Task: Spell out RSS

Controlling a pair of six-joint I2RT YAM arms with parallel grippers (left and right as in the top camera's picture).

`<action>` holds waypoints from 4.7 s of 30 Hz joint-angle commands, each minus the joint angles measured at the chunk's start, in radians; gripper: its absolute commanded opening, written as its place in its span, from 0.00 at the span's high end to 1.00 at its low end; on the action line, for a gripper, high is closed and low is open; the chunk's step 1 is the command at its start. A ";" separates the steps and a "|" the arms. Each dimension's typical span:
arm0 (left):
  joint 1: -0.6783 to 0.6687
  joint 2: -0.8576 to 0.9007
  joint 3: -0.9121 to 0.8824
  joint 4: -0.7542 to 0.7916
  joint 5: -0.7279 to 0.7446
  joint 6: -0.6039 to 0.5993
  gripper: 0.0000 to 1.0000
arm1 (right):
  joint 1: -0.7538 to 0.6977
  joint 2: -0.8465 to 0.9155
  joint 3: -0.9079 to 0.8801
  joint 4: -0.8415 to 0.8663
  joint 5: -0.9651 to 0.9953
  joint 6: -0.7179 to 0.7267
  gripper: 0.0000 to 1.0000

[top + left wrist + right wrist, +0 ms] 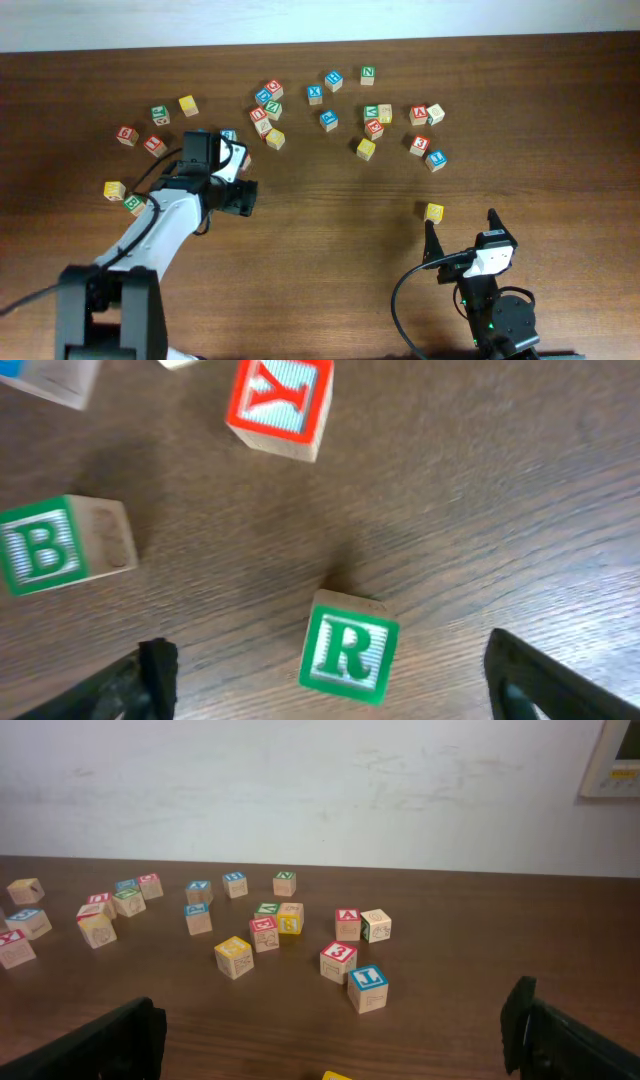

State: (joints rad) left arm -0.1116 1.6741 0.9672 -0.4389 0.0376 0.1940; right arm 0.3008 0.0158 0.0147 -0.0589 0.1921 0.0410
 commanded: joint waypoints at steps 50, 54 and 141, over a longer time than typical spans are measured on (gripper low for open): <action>-0.255 0.303 0.350 -0.120 -0.264 -0.693 1.00 | -0.006 -0.008 -0.009 -0.003 -0.002 -0.007 0.02; -0.255 0.311 0.350 -0.094 -0.263 -0.642 1.00 | -0.006 -0.008 -0.009 -0.003 -0.002 -0.007 0.02; -0.266 -0.904 0.241 -0.681 -0.270 -0.567 0.01 | 0.000 1.831 1.511 -0.650 -0.485 -0.517 0.06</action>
State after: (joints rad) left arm -0.3748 0.7738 1.2076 -1.1194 -0.2214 -0.3630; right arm 0.3000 1.7378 1.3991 -0.6670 -0.3523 -0.2634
